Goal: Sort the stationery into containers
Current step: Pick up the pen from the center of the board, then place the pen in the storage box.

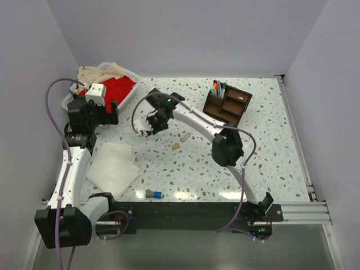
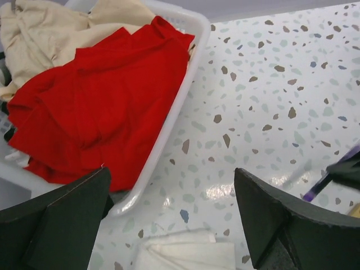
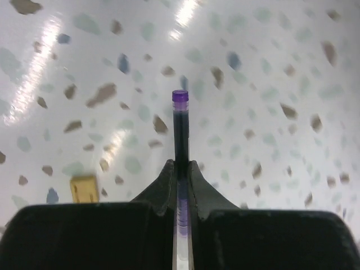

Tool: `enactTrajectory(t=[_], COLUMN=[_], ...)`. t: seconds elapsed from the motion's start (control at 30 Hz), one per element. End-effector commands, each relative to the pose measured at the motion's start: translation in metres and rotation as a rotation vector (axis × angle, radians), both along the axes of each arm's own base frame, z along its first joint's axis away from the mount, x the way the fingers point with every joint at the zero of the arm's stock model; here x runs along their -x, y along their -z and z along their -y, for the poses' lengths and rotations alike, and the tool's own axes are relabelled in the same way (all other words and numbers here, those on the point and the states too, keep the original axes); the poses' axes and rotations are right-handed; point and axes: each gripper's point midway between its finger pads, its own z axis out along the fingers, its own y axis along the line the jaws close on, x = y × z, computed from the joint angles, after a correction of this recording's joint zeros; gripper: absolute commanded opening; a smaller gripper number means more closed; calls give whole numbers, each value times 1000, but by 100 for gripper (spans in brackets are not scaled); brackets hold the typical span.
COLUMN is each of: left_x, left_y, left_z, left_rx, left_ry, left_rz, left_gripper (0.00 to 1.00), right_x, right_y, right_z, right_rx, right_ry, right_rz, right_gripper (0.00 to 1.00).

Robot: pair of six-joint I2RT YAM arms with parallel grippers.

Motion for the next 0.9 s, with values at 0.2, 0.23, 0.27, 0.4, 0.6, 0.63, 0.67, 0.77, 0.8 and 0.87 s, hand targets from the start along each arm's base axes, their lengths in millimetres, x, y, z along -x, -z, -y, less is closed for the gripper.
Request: enactTrajectory(t=[0.2,0.23,0.27,0.4,0.6,0.63,0.67,0.77,0.8,0.87], left_x=[-75,-81,-85,-98,-96,-95,-95,-97,-100,-105], left_y=[-27,-20,-19,-12,2,3,6,12,12,8], left_z=[43,45,46,57,94,97,100,109,113,115], left_rx=[56,57,60,64,-22,-29,-32,-39,-44,-54], left_ry=[198,203,207,251,348,357,361,379,387,388], left_rz=[107,87,79,36,1,-2,-10,-28,-30,-25], left_gripper=[93,93,93,93,93,94,94,94,94,94], right_x=[-135,-134,-142,-158,-186,-190,-194,-200,-202,-204], right_y=[-210,-224,-216,-211,-204,-204,-204,-203,-200,-197], right_z=[164,176,187,218,237,239,244,251,253,259], right_rx=[-860,-926,-954,-1001,-1043,-1047,-1051,-1052,-1048,-1048], right_ry=[942,984,1022,1095,1124,1124,1127,1122,1125,1129], right_rz=[-82,-88,-62,-27,18,27,41,70,69,83], right_gripper=[0,0,0,0,0,0,0,0,0,0])
